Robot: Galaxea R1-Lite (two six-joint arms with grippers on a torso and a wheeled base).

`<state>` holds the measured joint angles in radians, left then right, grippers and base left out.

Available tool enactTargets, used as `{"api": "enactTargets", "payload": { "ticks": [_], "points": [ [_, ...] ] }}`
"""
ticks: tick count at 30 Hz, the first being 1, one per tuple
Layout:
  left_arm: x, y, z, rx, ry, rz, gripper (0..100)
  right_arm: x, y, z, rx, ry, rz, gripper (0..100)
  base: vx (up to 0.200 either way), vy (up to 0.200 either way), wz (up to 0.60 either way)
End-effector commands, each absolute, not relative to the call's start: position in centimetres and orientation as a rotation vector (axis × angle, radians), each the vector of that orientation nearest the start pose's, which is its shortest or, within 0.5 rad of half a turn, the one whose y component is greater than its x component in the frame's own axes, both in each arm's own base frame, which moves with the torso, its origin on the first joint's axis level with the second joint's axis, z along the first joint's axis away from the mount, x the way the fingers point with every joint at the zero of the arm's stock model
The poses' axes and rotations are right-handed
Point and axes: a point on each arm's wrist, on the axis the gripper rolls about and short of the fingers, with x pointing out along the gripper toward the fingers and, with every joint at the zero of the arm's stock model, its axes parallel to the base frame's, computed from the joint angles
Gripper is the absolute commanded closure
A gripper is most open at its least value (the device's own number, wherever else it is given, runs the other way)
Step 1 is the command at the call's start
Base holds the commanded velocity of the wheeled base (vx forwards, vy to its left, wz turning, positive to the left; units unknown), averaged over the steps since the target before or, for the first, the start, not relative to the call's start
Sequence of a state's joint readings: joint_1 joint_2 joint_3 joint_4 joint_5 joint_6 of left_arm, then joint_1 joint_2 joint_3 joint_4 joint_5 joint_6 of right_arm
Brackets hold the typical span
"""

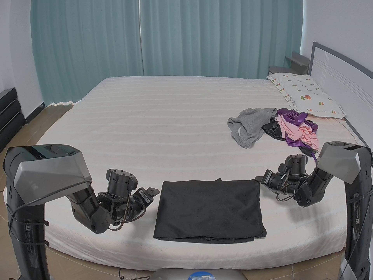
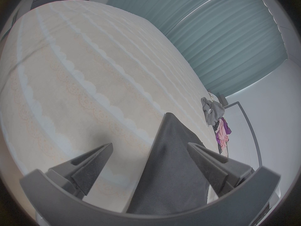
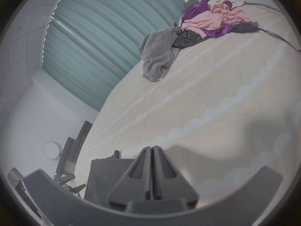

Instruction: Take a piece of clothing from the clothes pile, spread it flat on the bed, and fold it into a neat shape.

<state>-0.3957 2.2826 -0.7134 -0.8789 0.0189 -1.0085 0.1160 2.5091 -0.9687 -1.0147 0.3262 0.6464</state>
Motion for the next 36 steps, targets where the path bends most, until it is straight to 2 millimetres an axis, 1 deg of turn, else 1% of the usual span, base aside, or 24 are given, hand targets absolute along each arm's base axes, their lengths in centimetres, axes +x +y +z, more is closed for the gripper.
{"api": "enactTargets", "payload": {
  "ticks": [1, 5, 9, 10, 12, 17, 18, 20, 21, 25, 28, 31, 33, 36],
  "points": [
    [32.4, -13.5, -1.3, -0.816, 0.794, 0.013, 0, 40.6, 5.5, -4.7, 0.679, 0.654, 0.248, 0, 0.0, 0.0, 0.0],
    [32.4, -13.5, -1.2, -0.819, 0.791, 0.012, 0, 40.1, 5.4, -4.2, 0.685, 0.652, 0.247, 0, 0.0, 0.0, 0.0],
    [32.4, -13.5, -1.2, -0.819, 0.791, 0.012, 0, 39.0, 5.2, -3.1, 0.694, 0.655, 0.244, 0, 0.0, 0.0, 0.0],
    [32.4, -13.4, -1.2, -0.82, 0.794, 0.012, 0, 38.2, 5.0, -2.6, 0.72, 0.662, 0.231, 0, 0.0, 0.0, 0.0],
    [32.4, -13.4, -1.1, -0.826, 0.793, 0.007, 0, 37.4, 4.9, -2.1, 0.767, 0.666, 0.217, 0, 0.0, 0.0, 0.0],
    [32.4, -13.4, -1.2, -0.823, 0.796, 0.006, 0, 36.7, 4.7, -1.9, 0.805, 0.666, 0.195, 0, 0.0, 0.0, 0.0],
    [32.5, -13.5, -1.2, -0.818, 0.795, 0.002, 0, 35.6, 4.1, -1.9, 0.812, 0.673, 0.151, 0, 0.0, 0.0, 0.0],
    [32.6, -13.5, -1.1, -0.822, 0.792, -0.003, 0, 34.9, 3.9, -2.0, 0.826, 0.688, 0.133, 0, 0.0, 0.0, 0.0],
    [32.8, -13.7, -1.0, -0.825, 0.787, -0.016, 0, 33.8, 3.8, -2.1, 0.853, 0.702, 0.119, 0, 0.0, 0.0, 0.0],
    [33.4, -14.0, -0.9, -0.813, 0.782, -0.046, 0, 32.1, 3.4, -2.3, 0.891, 0.684, 0.107, 0, 0.0, 0.0, 0.0],
    [33.9, -14.3, -1.4, -0.765, 0.779, -0.076, 0, 31.7, 3.4, -2.5, 0.892, 0.676, 0.114, 0, 0.0, 0.0, 0.0],
    [34.6, -14.6, -2.0, -0.721, 0.773, -0.096, 0, 31.7, 3.6, -2.7, 0.893, 0.684, 0.118, 0, 0.0, 0.0, 0.0],
    [35.2, -14.9, -2.4, -0.673, 0.764, -0.119, 0, 31.8, 3.7, -3.2, 0.892, 0.694, 0.112, 0, 0.0, 0.0, 0.0],
    [35.8, -15.2, -2.8, -0.631, 0.759, -0.143, 0, 31.8, 3.7, -3.3, 0.89, 0.688, 0.116, 0, 0.0, 0.0, 0.0]
  ]
}}
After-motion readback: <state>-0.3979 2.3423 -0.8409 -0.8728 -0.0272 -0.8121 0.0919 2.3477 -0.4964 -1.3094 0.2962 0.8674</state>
